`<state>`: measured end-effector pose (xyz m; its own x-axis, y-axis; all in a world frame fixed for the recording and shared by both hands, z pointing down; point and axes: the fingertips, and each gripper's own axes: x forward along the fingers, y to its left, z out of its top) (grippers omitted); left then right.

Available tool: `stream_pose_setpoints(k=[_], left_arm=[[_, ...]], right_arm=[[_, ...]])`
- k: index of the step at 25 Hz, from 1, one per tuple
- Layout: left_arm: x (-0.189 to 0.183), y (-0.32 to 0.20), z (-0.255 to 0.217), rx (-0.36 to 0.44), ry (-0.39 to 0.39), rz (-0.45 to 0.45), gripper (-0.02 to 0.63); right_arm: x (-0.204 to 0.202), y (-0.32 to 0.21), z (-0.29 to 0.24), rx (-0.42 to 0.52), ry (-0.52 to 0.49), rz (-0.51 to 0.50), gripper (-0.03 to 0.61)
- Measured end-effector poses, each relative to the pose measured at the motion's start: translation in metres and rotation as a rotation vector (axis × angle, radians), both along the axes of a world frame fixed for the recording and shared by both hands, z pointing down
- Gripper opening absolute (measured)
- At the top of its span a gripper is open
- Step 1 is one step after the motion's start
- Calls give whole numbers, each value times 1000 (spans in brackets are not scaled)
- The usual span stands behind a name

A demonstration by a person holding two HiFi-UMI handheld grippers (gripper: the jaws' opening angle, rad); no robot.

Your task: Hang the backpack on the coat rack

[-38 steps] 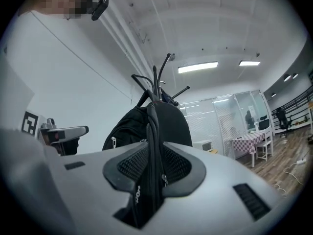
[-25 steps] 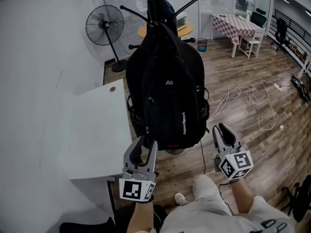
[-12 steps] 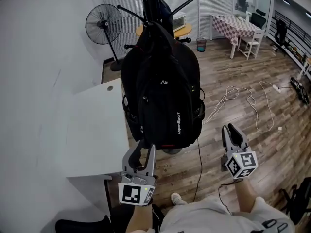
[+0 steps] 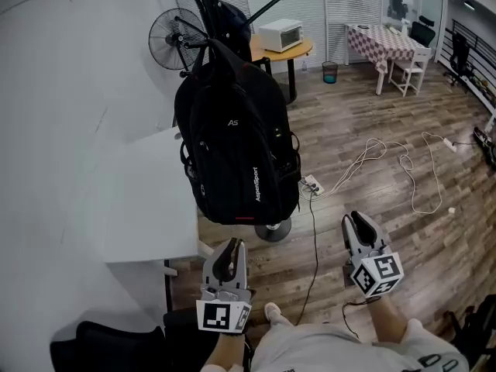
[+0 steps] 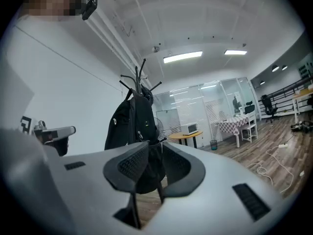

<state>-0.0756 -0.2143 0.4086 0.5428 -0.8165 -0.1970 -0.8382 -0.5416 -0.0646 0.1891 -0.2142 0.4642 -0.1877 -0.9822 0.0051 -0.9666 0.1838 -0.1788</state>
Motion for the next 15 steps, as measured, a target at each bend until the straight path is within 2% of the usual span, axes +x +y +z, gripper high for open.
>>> stream_pose_setpoints(k=[6, 9, 15], left_arm=[[46, 64, 29, -90, -22, -50, 18], [63, 99, 39, -109, -49, -73, 11], [85, 165, 50, -131, -73, -117, 11]], right_arm=[[4, 61, 13, 0, -40, -138, 64], [4, 90, 17, -2, -43, -211, 34], [8, 144, 22, -8, -75, -323, 30]])
